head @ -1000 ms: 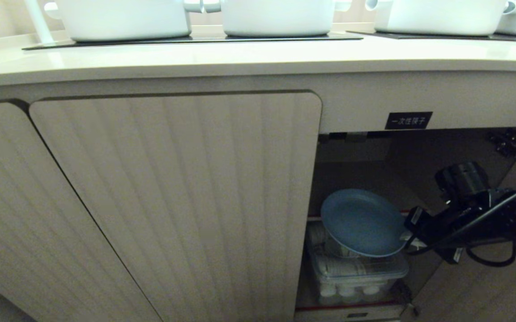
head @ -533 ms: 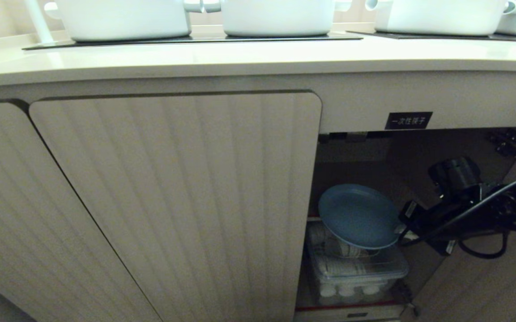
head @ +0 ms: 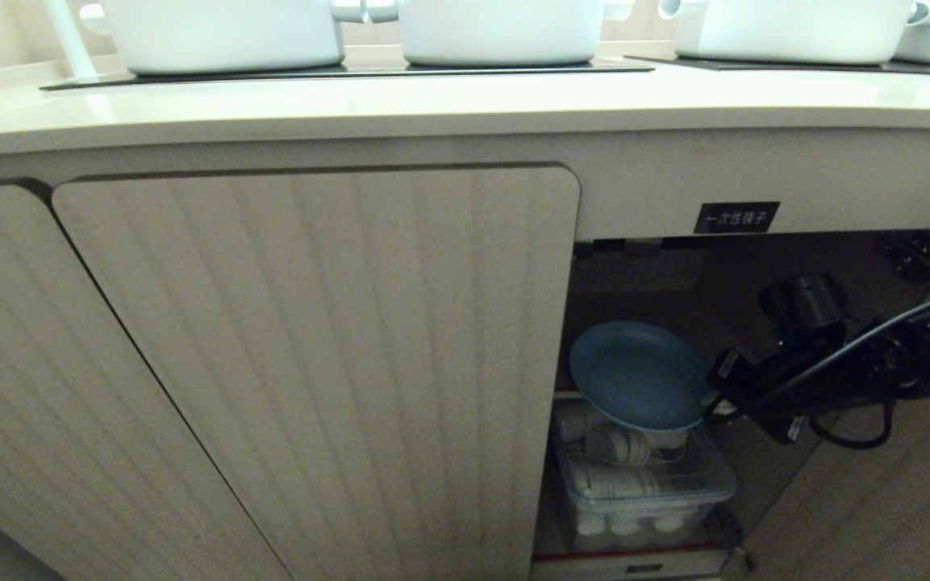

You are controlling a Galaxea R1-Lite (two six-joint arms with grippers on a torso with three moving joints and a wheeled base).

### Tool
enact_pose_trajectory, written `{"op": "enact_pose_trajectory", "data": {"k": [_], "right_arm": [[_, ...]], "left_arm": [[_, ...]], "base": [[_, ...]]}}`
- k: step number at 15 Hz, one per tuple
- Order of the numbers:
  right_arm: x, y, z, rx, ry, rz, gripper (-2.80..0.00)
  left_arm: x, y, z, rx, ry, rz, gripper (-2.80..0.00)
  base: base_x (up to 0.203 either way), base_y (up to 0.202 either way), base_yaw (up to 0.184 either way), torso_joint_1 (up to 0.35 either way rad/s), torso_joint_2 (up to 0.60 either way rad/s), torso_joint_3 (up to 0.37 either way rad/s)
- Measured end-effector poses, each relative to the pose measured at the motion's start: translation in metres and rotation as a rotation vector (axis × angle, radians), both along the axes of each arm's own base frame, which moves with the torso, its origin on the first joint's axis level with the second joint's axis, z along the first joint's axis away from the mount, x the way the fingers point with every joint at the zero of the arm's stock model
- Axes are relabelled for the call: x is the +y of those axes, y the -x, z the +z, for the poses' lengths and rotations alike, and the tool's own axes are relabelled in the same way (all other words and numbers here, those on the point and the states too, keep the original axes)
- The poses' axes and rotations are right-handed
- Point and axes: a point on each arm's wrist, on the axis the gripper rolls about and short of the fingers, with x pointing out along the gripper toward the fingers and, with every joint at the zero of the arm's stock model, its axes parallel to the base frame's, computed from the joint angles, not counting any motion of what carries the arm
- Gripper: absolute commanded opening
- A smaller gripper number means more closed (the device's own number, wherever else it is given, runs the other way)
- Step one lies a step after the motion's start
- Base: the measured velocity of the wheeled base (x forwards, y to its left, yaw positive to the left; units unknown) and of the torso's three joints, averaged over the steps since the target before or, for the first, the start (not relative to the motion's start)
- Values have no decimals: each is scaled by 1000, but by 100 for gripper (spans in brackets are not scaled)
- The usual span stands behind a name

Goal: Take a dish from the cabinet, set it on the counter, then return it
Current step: Put it back into the cabinet

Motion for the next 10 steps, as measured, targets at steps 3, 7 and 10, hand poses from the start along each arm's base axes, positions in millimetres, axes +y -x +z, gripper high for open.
{"op": "enact_pose_trajectory", "data": {"k": [3,7,10], "right_arm": [[1,-7,-2,-3,-1,-1,-280],[2,-18,-4,-10,-4,-1,-280],[2,-28,-3,-21,-14,-14,-280]], "left_arm": [[0,0,0,0,0,0,-280],[0,0,0,0,0,0,-280],[0,0,0,0,0,0,-280]], "base": [[0,0,0,0,0,0],[0,0,0,0,0,0],[0,0,0,0,0,0]]}}
